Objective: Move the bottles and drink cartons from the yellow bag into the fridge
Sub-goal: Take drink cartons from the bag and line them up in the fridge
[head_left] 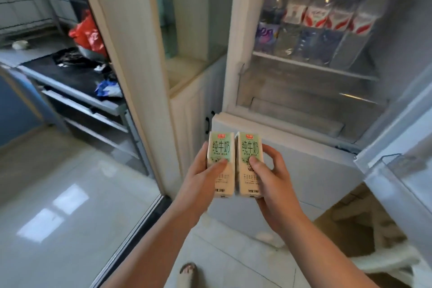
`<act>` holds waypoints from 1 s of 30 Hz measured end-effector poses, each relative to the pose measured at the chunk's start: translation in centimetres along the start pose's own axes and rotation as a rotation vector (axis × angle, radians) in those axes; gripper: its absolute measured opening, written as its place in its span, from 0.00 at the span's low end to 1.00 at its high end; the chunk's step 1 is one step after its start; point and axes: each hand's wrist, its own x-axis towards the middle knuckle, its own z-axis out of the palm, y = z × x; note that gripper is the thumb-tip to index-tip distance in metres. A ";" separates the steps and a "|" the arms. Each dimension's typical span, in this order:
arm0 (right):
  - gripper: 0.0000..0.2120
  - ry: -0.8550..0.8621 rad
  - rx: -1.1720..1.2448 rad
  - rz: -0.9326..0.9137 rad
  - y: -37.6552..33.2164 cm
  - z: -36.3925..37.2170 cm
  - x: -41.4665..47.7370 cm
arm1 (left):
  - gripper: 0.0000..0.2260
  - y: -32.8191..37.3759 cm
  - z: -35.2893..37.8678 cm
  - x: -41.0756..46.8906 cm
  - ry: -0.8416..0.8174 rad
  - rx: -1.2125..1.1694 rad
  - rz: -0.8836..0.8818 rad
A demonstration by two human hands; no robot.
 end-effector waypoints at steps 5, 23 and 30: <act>0.11 0.153 -0.017 -0.135 -3.8 2.1 5.0 | 0.14 4.4 -0.1 8.0 -0.163 0.092 0.091; 0.11 0.305 -0.207 -0.122 -20.7 -3.4 22.6 | 0.09 18.8 10.3 30.7 -0.324 0.479 -0.017; 0.13 0.029 -0.608 0.271 -23.5 -7.3 28.7 | 0.12 18.6 12.0 37.1 -0.388 0.666 -0.236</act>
